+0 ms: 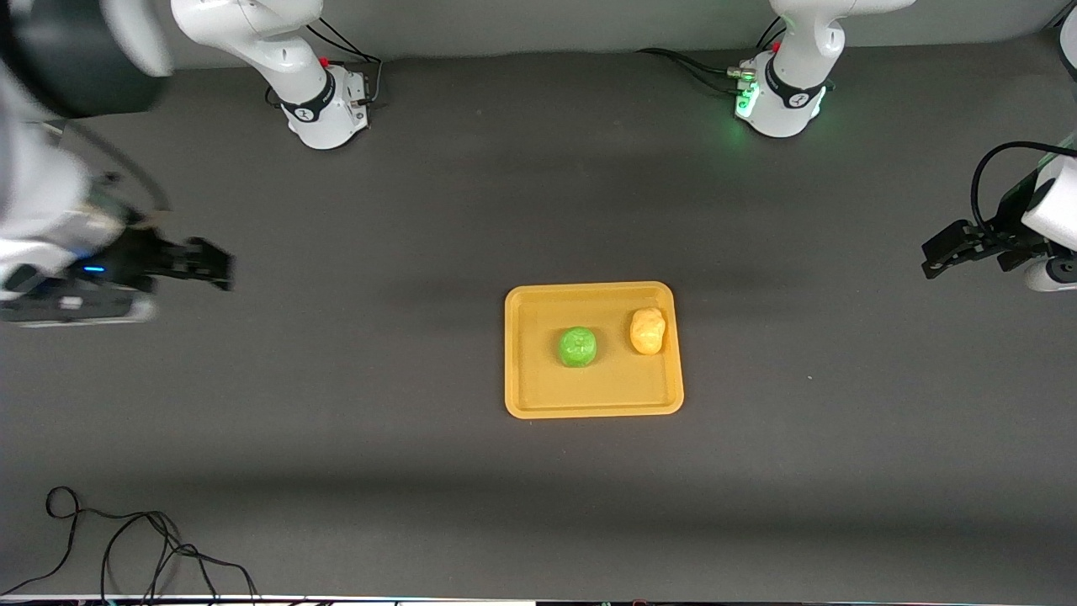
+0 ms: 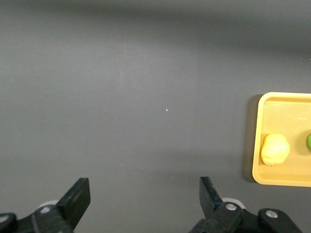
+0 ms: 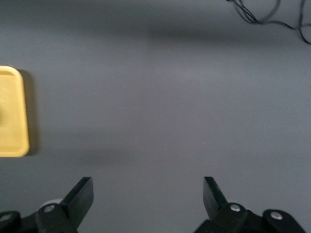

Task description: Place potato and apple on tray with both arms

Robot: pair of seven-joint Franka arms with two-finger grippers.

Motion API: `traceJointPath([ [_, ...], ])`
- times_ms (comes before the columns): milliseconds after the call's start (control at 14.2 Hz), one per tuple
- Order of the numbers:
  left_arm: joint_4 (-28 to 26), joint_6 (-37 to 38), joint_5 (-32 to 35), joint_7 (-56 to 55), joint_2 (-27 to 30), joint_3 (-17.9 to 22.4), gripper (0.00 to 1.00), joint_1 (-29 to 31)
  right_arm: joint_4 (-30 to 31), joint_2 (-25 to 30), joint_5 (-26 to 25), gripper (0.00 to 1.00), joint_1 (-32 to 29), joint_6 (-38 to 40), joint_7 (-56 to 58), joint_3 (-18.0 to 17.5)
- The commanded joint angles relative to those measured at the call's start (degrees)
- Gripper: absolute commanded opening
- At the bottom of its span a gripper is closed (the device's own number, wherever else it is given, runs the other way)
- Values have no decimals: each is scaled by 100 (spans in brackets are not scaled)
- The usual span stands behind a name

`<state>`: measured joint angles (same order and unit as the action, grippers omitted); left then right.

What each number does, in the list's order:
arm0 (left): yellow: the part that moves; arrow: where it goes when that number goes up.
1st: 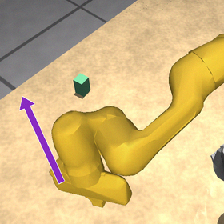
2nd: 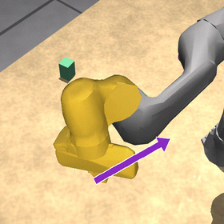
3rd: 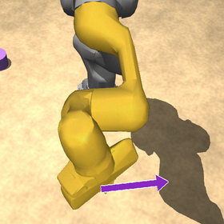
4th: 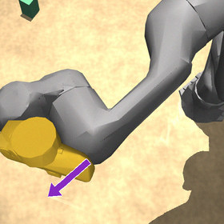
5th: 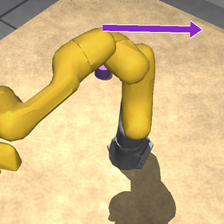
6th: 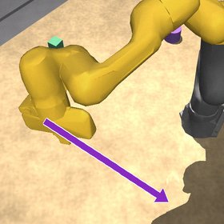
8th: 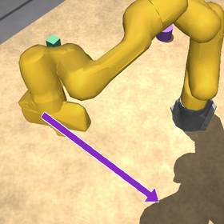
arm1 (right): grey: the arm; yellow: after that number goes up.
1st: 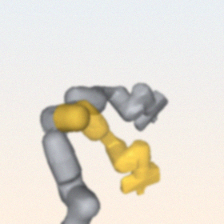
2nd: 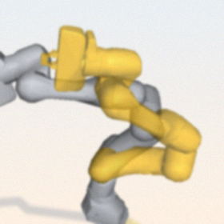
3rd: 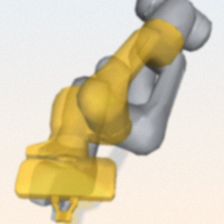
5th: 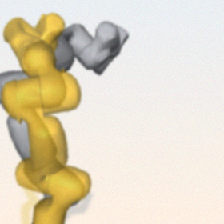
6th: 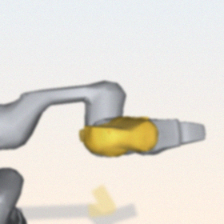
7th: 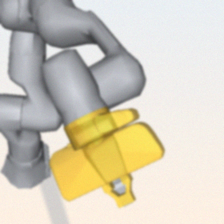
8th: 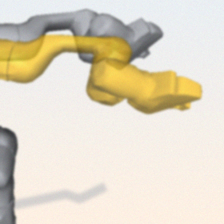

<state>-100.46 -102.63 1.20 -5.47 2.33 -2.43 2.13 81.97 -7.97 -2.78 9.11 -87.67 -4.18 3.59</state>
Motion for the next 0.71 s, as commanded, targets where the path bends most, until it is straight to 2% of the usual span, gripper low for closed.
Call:
traceJointPath([
  [0,-70,162,-5,-50,197,5,100,-29,706,489,128,100,-522,-215,435,-60],
  [212,-44,225,74,-50,250,5,100,-29,829,551,120,100,-735,-346,620,-51],
  [353,44,234,74,-50,268,32,100,-2,1197,769,128,100,-858,-662,629,-34],
  [635,70,243,74,-59,276,32,100,-2,981,692,102,100,-858,-550,629,-33],
])
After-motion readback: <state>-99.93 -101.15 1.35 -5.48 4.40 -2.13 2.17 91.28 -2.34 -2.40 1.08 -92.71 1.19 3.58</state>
